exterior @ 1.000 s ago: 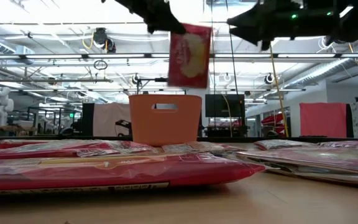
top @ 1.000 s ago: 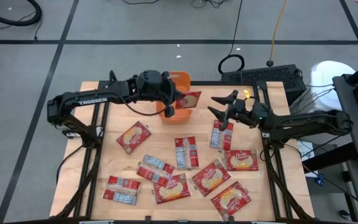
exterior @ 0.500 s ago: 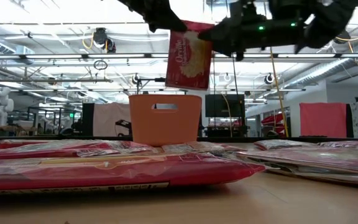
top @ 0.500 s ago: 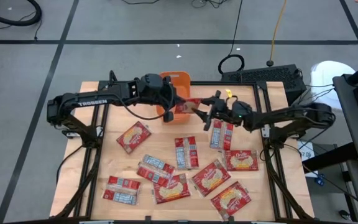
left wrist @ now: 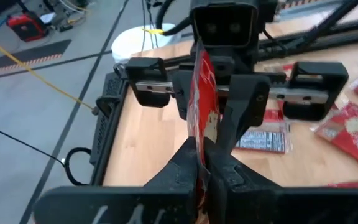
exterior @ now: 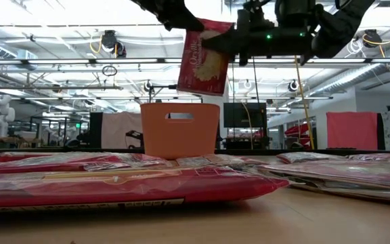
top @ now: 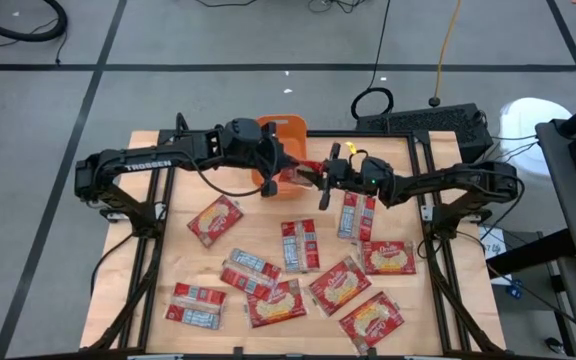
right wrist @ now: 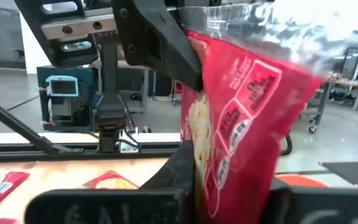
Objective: Sort popcorn bags into baskets
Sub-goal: Put the red popcorn bag into the orange bin
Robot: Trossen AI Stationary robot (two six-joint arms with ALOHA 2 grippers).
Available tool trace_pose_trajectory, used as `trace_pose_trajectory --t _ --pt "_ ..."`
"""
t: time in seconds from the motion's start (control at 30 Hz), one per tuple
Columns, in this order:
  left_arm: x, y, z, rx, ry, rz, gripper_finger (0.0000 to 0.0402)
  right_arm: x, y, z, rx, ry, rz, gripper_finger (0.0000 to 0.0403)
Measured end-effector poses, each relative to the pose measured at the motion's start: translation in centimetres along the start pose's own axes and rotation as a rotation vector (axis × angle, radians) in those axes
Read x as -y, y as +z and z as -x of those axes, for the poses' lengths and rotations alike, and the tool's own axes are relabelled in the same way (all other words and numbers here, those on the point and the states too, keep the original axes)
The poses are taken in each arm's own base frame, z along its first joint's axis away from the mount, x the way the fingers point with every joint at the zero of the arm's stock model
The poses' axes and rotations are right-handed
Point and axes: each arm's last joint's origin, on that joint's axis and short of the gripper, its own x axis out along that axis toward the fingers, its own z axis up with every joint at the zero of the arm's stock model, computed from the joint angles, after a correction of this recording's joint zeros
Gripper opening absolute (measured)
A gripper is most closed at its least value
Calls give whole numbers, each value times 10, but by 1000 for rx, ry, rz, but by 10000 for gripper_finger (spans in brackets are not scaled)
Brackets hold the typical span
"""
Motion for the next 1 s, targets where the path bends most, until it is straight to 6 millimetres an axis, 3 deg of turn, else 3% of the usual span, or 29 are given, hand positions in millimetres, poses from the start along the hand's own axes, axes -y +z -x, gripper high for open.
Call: trace_pose_trajectory --t 0.1,0.23,0.37,0.47,0.6,0.73,1.0 --pt "-1 1 0 5 11 26 59 5 2 0 19 -16 -2 27" --pt "-3 1 4 -20 115 81 163 12 2 1 26 -40 -3 48" --pt "-9 -2 17 -114 303 103 264 20 5 2 28 -71 -8 39" --pt "-12 -11 18 -200 308 107 308 28 9 5 50 -95 -34 29" --pt "-15 -28 13 -226 294 152 319 34 15 6 115 -113 -104 30" --pt "-11 -46 1 -185 206 184 294 33 18 6 147 -104 -144 33" --pt "-11 -44 -10 51 86 173 249 22 27 7 243 -66 -124 31"
